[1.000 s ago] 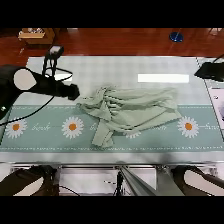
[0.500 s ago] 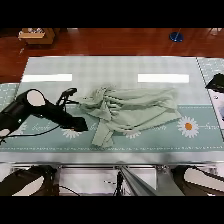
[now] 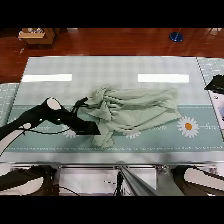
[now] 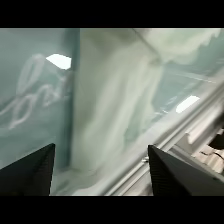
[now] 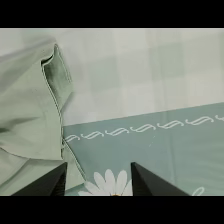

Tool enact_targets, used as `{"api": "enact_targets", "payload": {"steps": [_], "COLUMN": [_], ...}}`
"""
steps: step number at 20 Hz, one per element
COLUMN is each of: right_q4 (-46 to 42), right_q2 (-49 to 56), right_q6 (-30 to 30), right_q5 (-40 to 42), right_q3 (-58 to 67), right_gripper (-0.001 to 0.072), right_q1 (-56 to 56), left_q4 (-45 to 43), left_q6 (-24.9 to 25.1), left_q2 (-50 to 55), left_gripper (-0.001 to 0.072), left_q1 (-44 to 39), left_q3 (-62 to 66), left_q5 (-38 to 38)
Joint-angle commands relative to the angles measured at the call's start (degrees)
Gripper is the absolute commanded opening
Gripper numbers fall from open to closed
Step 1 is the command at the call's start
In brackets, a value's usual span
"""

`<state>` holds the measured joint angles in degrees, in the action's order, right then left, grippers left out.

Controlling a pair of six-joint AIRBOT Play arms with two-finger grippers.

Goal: Fold the shirts.

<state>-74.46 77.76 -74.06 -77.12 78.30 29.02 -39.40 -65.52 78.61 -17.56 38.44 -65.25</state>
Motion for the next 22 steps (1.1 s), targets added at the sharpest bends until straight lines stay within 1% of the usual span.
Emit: {"api": "enact_targets", "payload": {"steps": [1, 2, 3, 4, 5, 7, 8, 9, 12, 13, 14, 15, 19, 22], "right_q4": [0.0, 0.0, 0.0, 0.0, 0.0, 0.0, -0.1, -0.5, -2.8, -1.0, 1.4, 3.0, 6.2, 11.6], "right_q2": [0.0, 0.1, 0.0, 0.0, 0.0, 0.0, 0.0, 0.0, 0.1, 0.5, 1.0, 1.5, 2.0, 2.9], "right_q6": [0.0, 0.0, 0.0, 0.0, 0.0, 0.0, 0.0, 0.0, 0.4, 1.7, 3.3, 4.3, 8.8, 11.5], "right_q5": [-1.2, -1.4, -1.7, -2.2, -2.7, -3.5, -3.6, -3.8, -3.8, -4.1, -5.1, -5.9, -4.5, -1.6], "right_q3": [0.0, 0.0, 0.0, 0.0, 0.0, 0.0, 0.0, 0.0, -1.0, -2.9, -5.4, -8.7, -21.2, -25.4], "right_gripper": [0.0483, 0.0483, 0.0483, 0.0483, 0.0483, 0.0483, 0.0483, 0.0483, 0.0483, 0.0486, 0.0504, 0.0559, 0.0559, 0.0555], "right_q1": [0.0, 0.0, 0.0, 0.0, 0.0, 0.0, 0.0, 0.0, 0.6, 1.3, 2.2, 3.0, 4.4, 4.6], "left_q4": [4.9, 4.5, 4.7, 4.7, 4.7, 5.0, 5.0, 4.9, 4.9, 4.9, 4.9, 4.9, 4.9, 4.9], "left_q6": [2.8, 2.8, 2.7, 2.7, 2.7, 2.3, 2.3, 2.5, 2.5, 2.5, 3.0, 3.0, 3.0, 2.9], "left_q2": [4.8, 4.8, 4.8, 5.0, 5.2, 5.6, 5.8, 5.8, 5.8, 5.7, 5.7, 5.7, 5.7, 5.7], "left_gripper": [0.0611, 0.0568, 0.0438, 0.0248, 0.0228, 0.0221, 0.0067, 0.0032, 0.0032, 0.0032, 0.0032, 0.0032, 0.0033, 0.0032], "left_q1": [-3.4, -3.4, -3.4, -3.4, -3.4, -3.4, -3.4, -3.4, -3.4, -3.4, -3.4, -3.4, -3.4, -3.4], "left_q3": [0.1, 0.4, 0.5, 0.8, 1.0, 1.2, 1.2, 1.2, 1.2, 1.2, 1.2, 1.2, 1.2, 1.2], "left_q5": [3.9, 4.5, 5.0, 4.9, 4.8, 4.7, 4.5, 4.0, 1.4, 0.5, -0.4, -1.3, -1.9, -2.0]}}
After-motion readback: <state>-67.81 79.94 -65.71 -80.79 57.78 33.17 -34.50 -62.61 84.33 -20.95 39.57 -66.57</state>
